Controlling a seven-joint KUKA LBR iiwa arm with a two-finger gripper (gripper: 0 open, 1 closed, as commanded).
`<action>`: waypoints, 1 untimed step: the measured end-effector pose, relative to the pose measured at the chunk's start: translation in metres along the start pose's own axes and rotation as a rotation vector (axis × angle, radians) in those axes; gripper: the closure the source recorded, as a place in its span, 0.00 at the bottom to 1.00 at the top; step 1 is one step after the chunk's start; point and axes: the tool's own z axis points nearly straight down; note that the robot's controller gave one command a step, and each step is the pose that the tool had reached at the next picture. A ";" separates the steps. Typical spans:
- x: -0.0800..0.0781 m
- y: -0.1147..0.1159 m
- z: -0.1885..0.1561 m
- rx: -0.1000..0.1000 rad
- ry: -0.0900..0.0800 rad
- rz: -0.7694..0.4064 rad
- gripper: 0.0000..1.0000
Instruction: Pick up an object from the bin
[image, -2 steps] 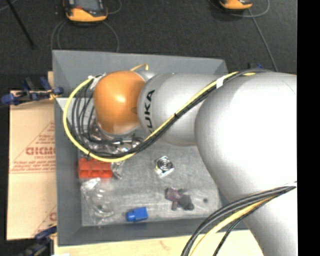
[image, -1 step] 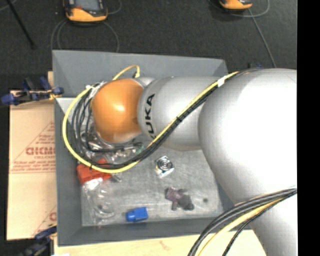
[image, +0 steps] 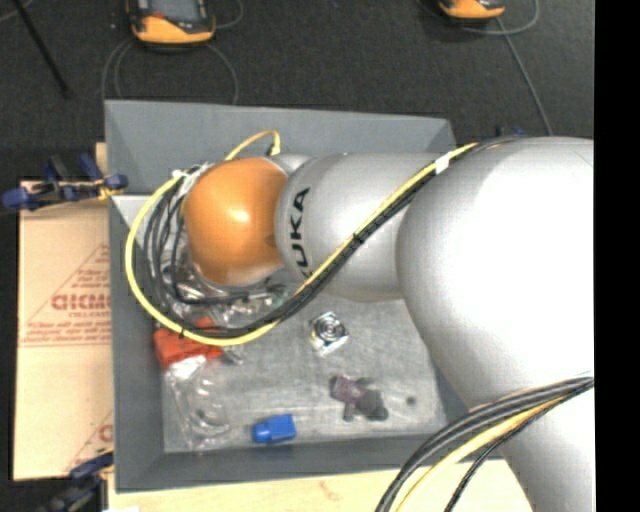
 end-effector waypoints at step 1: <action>-0.002 -0.011 -0.173 -0.027 0.004 0.003 1.00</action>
Offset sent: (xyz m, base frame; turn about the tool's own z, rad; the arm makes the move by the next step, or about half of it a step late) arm 0.0013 -0.0020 0.1666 -0.0030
